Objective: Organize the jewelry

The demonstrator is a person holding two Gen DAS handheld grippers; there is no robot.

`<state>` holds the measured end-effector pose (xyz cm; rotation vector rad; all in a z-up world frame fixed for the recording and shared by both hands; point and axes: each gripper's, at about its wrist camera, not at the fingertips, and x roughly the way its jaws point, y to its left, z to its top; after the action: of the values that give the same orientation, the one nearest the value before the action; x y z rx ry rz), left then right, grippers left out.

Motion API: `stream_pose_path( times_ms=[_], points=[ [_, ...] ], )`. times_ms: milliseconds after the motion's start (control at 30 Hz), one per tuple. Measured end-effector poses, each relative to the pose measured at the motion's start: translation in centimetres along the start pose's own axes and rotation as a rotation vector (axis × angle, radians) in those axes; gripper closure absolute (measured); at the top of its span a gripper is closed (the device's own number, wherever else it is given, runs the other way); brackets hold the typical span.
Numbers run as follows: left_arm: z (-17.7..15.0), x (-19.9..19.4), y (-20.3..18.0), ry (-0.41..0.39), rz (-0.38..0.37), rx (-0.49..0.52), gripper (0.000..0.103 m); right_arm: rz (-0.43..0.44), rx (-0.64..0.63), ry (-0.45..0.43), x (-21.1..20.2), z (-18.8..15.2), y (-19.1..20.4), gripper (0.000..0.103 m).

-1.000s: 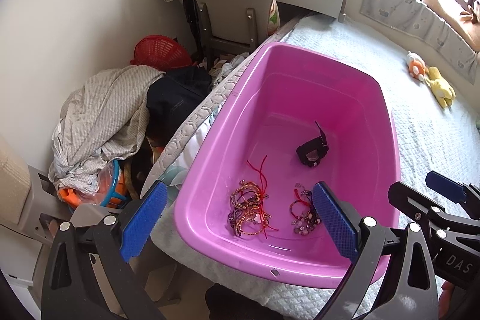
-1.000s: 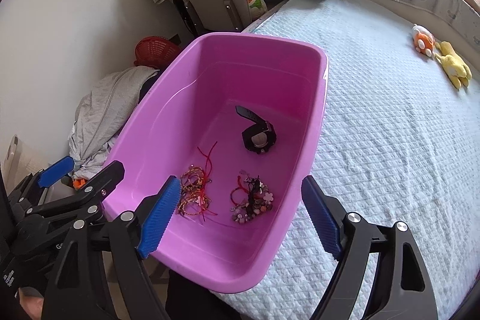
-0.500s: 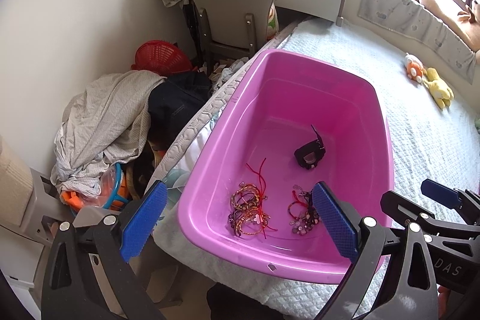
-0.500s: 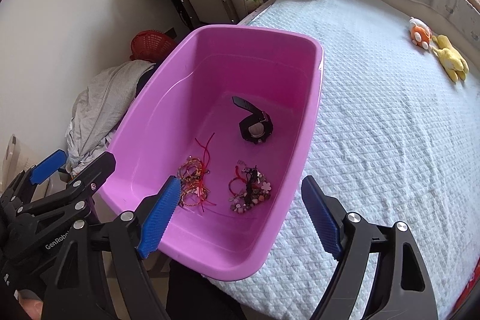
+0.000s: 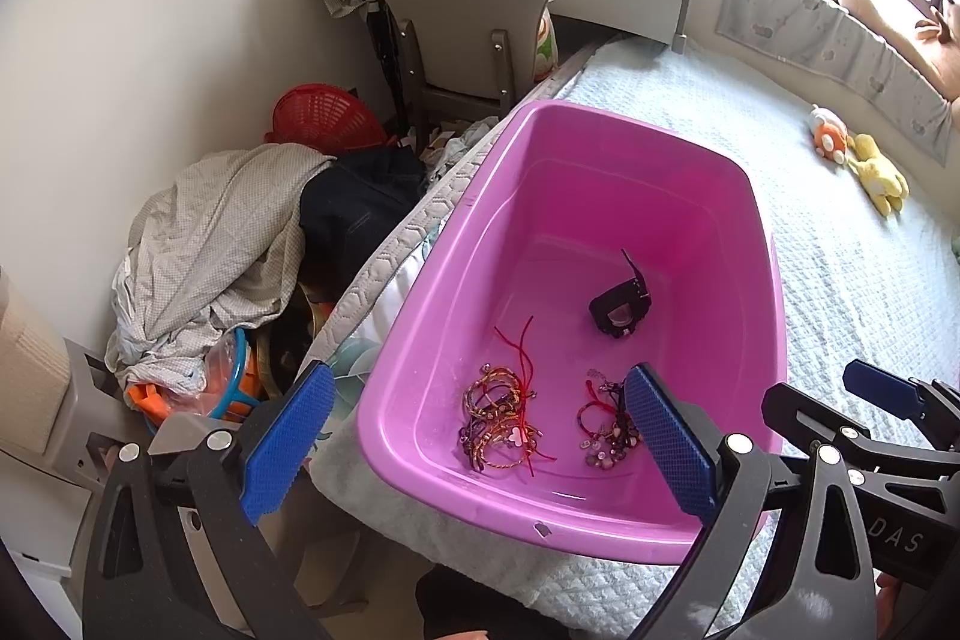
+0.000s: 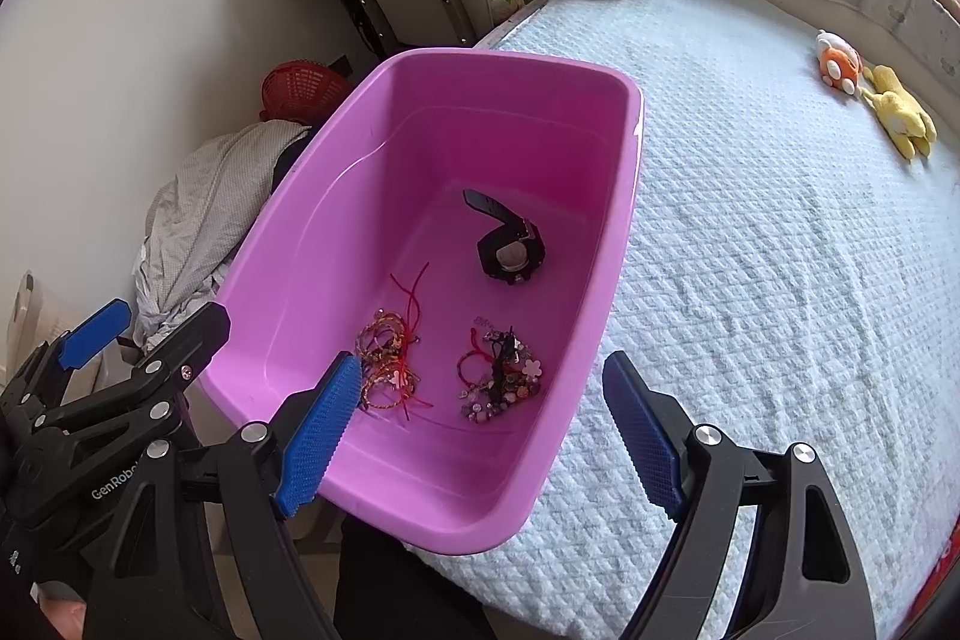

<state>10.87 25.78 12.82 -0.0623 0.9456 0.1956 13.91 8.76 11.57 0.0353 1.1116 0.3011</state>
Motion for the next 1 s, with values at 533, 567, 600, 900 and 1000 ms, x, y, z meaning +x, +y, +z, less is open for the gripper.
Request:
stream_pose_path(
  times_ms=[533,567,600,900,1000],
  points=[
    [-0.27,0.02,0.10,0.006,0.000,-0.001,0.007,-0.002,-0.001,0.006,0.10,-0.13,0.09,0.024],
    [-0.33,0.13,0.10,0.009,0.000,-0.001,0.007,-0.003,-0.001,0.007,0.17,-0.17,0.13,0.024],
    [-0.36,0.15,0.13,0.012,0.000,-0.003,0.007,-0.005,-0.002,0.009,0.19,-0.18,0.13,0.024],
    [-0.42,0.61,0.37,0.022,0.002,-0.007,0.007,-0.016,-0.014,0.013,0.48,-0.19,0.59,0.024],
    [-0.43,0.59,0.34,0.022,0.001,-0.007,0.007,-0.017,-0.015,0.012,0.47,-0.18,0.60,0.024]
  ],
)
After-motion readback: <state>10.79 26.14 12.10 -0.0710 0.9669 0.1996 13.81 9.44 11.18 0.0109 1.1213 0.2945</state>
